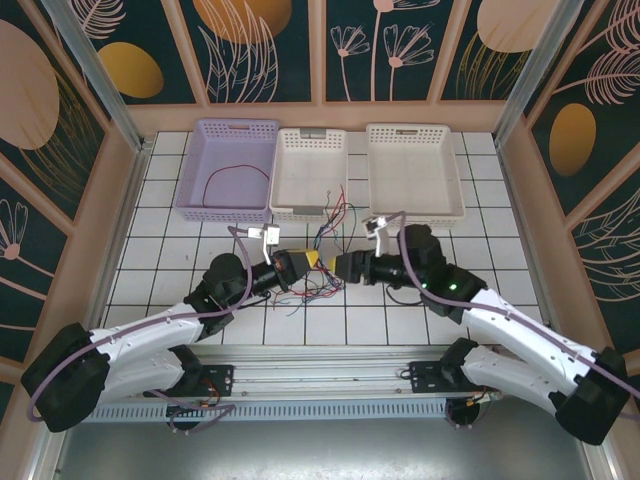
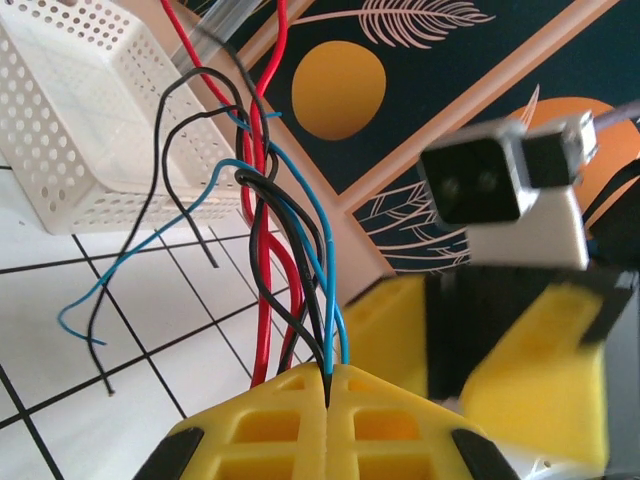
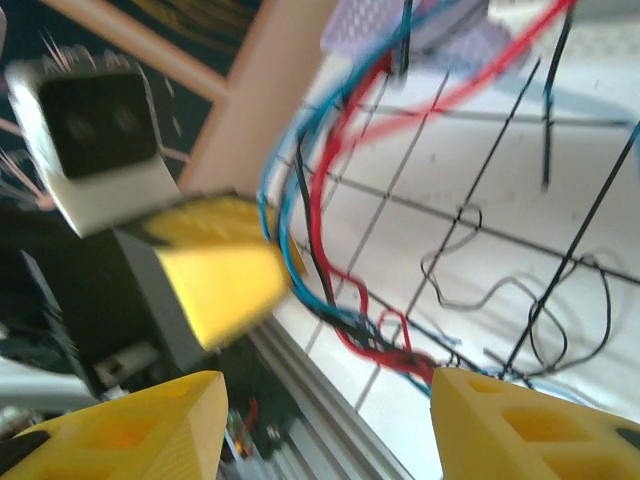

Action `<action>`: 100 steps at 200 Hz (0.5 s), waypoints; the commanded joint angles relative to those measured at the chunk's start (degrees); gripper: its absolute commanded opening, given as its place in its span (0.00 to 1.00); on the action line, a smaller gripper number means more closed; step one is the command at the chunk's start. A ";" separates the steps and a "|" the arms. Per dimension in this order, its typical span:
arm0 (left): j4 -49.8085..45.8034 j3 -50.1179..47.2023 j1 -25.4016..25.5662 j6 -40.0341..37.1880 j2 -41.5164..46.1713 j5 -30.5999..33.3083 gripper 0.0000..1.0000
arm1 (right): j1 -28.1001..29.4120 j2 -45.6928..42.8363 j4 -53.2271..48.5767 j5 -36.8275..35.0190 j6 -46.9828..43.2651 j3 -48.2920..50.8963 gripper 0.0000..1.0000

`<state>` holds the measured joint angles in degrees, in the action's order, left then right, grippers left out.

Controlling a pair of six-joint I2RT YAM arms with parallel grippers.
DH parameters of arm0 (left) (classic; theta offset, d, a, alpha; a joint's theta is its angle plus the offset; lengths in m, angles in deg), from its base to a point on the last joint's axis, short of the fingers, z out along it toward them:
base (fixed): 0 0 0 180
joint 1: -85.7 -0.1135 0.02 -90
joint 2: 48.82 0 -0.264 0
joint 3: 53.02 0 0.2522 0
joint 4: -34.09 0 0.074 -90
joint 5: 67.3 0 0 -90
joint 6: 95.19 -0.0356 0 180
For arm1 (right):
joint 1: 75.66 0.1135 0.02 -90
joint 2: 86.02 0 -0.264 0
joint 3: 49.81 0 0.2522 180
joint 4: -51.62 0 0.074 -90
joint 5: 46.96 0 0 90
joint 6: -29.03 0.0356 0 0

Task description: Untangle the cables

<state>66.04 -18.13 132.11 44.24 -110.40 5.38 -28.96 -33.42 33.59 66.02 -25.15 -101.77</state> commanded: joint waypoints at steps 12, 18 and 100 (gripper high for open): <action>4.29 2.65 0.26 1.65 -0.41 0.84 0.00 | 3.81 3.04 3.67 -5.11 -5.78 0.99 0.58; 4.70 2.74 0.19 2.03 -0.59 0.65 0.00 | 3.92 3.40 4.17 -5.72 -6.12 1.39 0.58; 7.59 3.55 0.26 5.54 -0.72 -0.54 0.00 | 5.19 4.62 11.12 -10.83 -9.68 5.54 0.58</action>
<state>68.88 -16.98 132.11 48.19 -111.19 5.23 -24.87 -28.74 38.99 56.69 -32.69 -97.33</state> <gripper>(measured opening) 0.040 0.587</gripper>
